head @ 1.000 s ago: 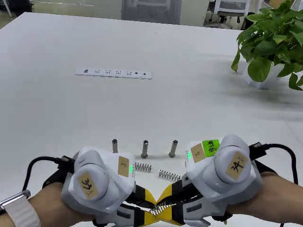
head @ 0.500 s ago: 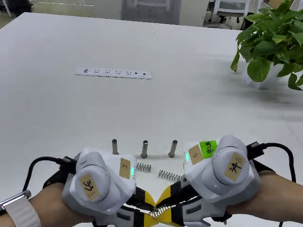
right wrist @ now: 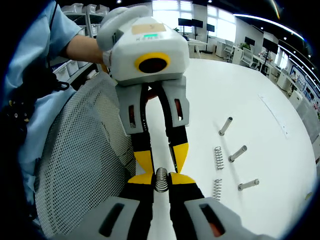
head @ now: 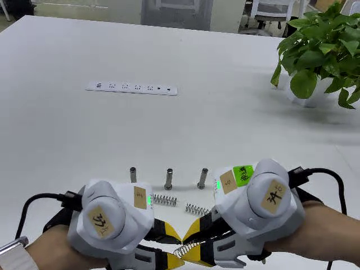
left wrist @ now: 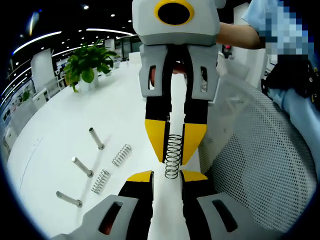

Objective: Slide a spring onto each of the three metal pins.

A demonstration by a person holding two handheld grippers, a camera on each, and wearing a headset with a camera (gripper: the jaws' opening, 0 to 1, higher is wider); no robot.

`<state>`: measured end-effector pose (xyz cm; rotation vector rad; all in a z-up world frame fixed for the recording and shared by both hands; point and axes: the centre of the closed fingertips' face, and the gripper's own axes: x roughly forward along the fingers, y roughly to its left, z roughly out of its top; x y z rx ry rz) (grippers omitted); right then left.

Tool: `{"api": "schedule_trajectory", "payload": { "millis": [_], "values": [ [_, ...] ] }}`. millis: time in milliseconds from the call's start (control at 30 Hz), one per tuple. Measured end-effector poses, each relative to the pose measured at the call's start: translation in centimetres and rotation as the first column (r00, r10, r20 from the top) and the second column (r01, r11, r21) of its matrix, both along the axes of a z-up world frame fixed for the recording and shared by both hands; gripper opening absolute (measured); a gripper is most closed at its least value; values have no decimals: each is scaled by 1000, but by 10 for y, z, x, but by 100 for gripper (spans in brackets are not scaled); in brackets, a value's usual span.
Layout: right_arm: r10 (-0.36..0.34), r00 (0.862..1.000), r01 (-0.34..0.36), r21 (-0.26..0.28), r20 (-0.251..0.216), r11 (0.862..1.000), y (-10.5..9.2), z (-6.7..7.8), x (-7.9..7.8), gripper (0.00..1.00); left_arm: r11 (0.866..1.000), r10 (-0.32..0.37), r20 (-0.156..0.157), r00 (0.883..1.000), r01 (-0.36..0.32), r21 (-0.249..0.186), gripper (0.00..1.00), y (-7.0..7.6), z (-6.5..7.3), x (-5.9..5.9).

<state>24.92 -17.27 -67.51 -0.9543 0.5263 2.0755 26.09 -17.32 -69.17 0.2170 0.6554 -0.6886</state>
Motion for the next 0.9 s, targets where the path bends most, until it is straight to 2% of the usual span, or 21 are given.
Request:
{"api": "schedule_trajectory", "payload": {
  "millis": [133, 200, 300, 433, 567, 633, 700, 733, 833, 900],
  "values": [
    [-5, 1000, 5, 2, 4, 1000, 1, 3, 4, 12, 996, 81, 7, 997, -81, -25, 26, 12, 0, -3],
    [-1, 1000, 1, -2, 13, 1000, 1, 3, 7, 12, 989, 149, 23, 989, -148, -28, 30, 23, 1, -3],
    [3, 1000, -3, -7, 24, 1000, 2, 3, 11, 12, 970, 237, 35, 971, -234, -64, 37, 36, 4, -5],
    [10, 999, -9, -10, 39, 1000, 4, 5, 15, 12, 946, 321, 47, 946, -318, -63, 47, 56, 4, -13],
    [21, 998, -21, -15, 51, 1000, 7, 5, 18, 12, 919, 391, 52, 919, -387, -74, 57, 69, 7, -18],
    [30, 998, -29, -18, 57, 999, 9, 6, 19, 12, 906, 422, 61, 904, -418, -71, 62, 75, 9, -20],
    [39, 997, -38, -19, 66, 999, 12, 7, 20, 12, 884, 467, 81, 881, -463, -63, 65, 85, 11, -21],
    [42, 997, -41, -19, 68, 999, 13, 7, 21, 12, 881, 473, 81, 877, -469, -68, 66, 87, 12, -22],
    [59, 995, -57, -22, 83, 998, 17, 9, 23, 12, 854, 519, 74, 852, -514, -76, 72, 96, 12, -24],
    [68, 994, -66, -26, 87, 997, 18, 10, 24, 12, 844, 535, 69, 842, -530, -83, 74, 100, 12, -25]
  ]
}}
